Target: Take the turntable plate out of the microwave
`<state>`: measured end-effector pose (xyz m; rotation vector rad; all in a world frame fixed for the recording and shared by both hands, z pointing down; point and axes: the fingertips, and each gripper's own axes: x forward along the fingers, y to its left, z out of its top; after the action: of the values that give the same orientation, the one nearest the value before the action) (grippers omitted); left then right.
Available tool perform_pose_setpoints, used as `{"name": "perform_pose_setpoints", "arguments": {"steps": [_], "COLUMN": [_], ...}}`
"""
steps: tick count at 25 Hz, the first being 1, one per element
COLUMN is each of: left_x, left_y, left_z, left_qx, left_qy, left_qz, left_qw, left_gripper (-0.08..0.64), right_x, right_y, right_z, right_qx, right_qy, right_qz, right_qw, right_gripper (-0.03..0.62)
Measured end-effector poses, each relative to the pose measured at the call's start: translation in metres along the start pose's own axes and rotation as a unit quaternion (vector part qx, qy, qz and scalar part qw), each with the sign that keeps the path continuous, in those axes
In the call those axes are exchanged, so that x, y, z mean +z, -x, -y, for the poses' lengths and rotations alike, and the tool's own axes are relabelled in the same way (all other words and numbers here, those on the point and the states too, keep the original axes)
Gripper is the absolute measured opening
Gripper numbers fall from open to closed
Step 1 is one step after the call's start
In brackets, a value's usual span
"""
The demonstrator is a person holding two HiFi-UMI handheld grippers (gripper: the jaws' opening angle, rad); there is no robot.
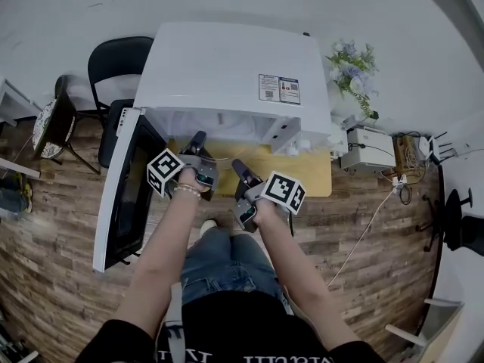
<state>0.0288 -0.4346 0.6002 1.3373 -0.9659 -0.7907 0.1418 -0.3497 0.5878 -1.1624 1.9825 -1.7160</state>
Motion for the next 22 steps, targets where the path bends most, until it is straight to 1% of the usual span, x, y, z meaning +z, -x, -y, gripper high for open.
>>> {"name": "perform_pose_setpoints", "arguments": {"steps": [5,11,17,22], "left_x": [-0.005,-0.018,-0.046,-0.074], "left_y": [0.024,0.058,0.095,0.121], "left_z": [0.007,0.030,0.046,0.049], "left_qx": [-0.020,-0.038,-0.044,-0.035], "left_qy": [0.001,-0.007,-0.010,-0.019], "left_qz": [0.009,0.019,0.000,-0.024], "left_qw": [0.9998,0.9991,0.9990,0.9989], "left_gripper": [0.030,0.031,0.031,0.031], "right_x": [-0.015,-0.023,-0.025,-0.022], "right_y": [0.011,0.031,0.051,0.066], "right_z": [-0.004,-0.016,-0.026,-0.023], "right_qx": [0.009,0.030,0.032,0.029], "right_qy": [0.042,0.066,0.090,0.083], "right_qz": [-0.028,-0.045,-0.067,-0.066], "right_qw": [0.999,0.996,0.993,0.994], "right_gripper": [0.086,0.106,0.143,0.158]}}
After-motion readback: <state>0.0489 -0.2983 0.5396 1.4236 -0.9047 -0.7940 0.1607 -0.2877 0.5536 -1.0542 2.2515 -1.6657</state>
